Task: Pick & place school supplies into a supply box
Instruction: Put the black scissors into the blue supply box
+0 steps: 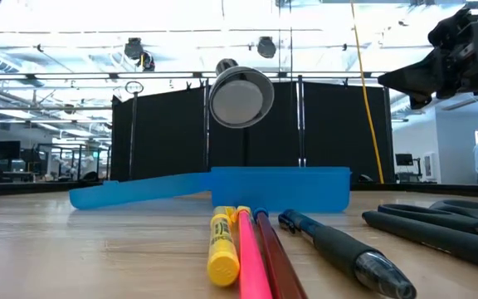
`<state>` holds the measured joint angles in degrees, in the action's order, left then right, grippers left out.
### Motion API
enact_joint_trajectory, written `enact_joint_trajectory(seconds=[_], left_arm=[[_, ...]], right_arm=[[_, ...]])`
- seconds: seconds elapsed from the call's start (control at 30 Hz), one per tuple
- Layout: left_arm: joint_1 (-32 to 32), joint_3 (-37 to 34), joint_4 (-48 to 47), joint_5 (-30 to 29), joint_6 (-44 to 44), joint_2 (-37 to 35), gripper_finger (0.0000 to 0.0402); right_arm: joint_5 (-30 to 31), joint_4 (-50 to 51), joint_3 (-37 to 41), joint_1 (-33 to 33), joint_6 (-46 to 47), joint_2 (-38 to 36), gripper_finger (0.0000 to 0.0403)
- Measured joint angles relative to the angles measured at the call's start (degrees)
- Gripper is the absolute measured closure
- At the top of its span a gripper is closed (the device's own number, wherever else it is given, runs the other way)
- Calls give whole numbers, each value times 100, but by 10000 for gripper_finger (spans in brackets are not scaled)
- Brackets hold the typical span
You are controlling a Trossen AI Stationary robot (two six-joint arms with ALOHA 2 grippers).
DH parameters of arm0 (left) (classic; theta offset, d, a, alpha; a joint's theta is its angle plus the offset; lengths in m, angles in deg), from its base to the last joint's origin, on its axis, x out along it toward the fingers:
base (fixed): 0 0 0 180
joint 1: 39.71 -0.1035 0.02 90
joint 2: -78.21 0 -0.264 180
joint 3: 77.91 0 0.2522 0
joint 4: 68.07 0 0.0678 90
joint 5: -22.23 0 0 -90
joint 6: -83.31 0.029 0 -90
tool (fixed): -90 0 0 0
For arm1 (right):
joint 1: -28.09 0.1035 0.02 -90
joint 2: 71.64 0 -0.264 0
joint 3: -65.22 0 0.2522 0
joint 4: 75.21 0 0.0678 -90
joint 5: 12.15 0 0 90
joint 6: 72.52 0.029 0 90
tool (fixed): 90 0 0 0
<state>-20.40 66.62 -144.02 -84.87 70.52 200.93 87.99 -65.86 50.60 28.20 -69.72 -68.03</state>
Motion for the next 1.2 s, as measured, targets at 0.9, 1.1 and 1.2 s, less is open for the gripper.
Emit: enact_joint_trajectory(seconds=[0.9, 1.1, 1.2], left_arm=[[129, -10132, 7222, 87, 899, -6271, 399], [52, -11194, 8031, 200, 972, -7075, 400], [52, -11644, 8393, 115, 836, -7302, 399]], right_arm=[[-297, 154, 0, 1, -298, 208, 403], [-296, 29, 0, 1, 359, 363, 403], [-294, -322, 0, 1, 588, 358, 403]])
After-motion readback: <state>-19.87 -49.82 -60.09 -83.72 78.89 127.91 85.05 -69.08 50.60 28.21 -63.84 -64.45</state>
